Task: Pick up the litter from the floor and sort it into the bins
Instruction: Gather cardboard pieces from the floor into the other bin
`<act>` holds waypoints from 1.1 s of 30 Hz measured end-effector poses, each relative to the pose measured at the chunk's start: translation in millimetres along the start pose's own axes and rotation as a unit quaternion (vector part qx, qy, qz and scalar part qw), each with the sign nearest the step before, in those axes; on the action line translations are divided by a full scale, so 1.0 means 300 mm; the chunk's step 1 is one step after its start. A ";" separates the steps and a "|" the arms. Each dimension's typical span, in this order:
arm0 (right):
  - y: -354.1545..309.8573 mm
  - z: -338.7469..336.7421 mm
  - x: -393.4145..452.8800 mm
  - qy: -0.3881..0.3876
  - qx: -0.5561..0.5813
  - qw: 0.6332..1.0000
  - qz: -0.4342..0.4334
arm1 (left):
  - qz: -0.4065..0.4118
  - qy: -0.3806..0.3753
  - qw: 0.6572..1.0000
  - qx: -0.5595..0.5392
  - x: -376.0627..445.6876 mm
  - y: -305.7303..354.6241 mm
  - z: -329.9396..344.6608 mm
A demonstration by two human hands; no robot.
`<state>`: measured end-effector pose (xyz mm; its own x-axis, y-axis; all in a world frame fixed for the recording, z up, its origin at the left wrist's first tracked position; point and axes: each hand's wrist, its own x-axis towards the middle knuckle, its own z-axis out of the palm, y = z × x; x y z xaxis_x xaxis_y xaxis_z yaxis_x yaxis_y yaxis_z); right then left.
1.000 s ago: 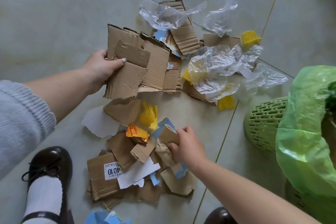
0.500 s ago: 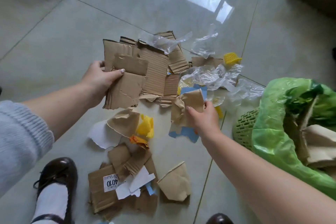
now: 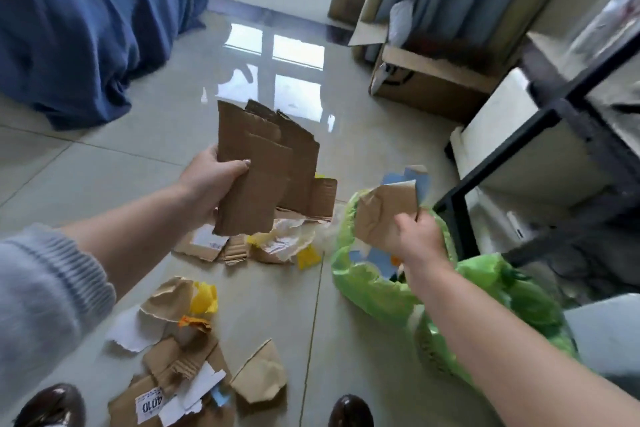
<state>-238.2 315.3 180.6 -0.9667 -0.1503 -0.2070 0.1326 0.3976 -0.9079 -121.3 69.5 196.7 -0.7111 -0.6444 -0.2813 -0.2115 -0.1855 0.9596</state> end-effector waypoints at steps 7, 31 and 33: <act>0.052 -0.291 0.070 0.115 0.059 0.991 0.046 | 0.029 -0.038 0.998 0.035 -0.086 0.013 0.424; 0.381 -0.118 0.336 -0.017 -0.062 0.998 0.003 | 0.117 -0.165 0.921 0.333 0.137 -0.254 0.797; 0.382 -0.138 0.341 -0.015 -0.078 0.996 -0.027 | 0.126 -0.166 0.913 0.350 0.155 -0.245 0.784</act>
<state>-331.0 383.0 70.5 -0.9641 -0.2023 -0.1722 0.0420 0.5238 -0.8508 -296.5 227.6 112.1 -0.9355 -0.3201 -0.1498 -0.3084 0.5325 0.7883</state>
